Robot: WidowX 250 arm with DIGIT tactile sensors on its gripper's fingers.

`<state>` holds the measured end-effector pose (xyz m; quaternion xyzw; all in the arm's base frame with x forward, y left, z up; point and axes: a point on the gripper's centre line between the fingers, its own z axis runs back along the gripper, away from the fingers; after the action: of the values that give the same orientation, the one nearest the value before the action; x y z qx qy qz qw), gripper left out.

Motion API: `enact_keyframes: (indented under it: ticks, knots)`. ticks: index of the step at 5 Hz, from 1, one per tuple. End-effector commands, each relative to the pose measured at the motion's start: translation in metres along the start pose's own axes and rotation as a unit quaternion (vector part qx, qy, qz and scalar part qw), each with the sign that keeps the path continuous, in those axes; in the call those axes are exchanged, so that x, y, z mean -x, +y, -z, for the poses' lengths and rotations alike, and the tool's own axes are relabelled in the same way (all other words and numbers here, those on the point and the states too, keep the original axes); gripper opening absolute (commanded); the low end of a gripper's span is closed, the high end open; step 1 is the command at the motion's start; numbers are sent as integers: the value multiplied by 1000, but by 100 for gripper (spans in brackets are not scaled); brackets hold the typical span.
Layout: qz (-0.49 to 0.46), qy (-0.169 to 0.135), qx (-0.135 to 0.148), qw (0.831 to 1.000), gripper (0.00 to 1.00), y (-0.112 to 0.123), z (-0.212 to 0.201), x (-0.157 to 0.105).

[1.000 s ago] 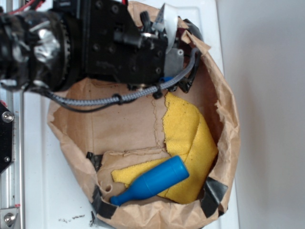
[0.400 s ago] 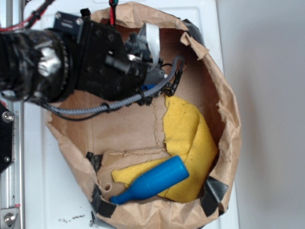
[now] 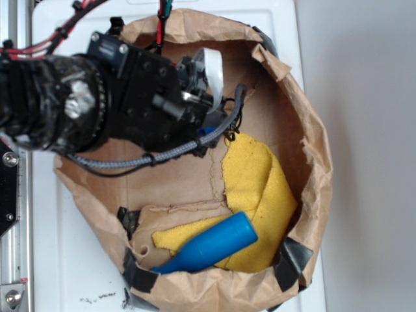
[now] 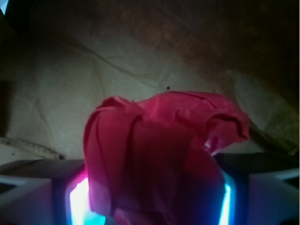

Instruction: Grab the red paper.

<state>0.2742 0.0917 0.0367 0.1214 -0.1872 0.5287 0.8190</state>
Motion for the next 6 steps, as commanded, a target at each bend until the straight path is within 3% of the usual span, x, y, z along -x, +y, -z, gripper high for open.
enact_keyframes:
  ticks: [1,2,3,4,5,6]
  knots:
    - [-6,38,34,999,0,12,-61,-31]
    - [20,73,42,996,0,11,-99,-39]
    - [43,128,0,991,0,-6,-130,-50]
    - [84,143,14,986,0,-13,-149,-45]
    - [106,133,39,985,0,-14,-160,-37]
    - [95,148,40,984,100,-15,-150,-46]
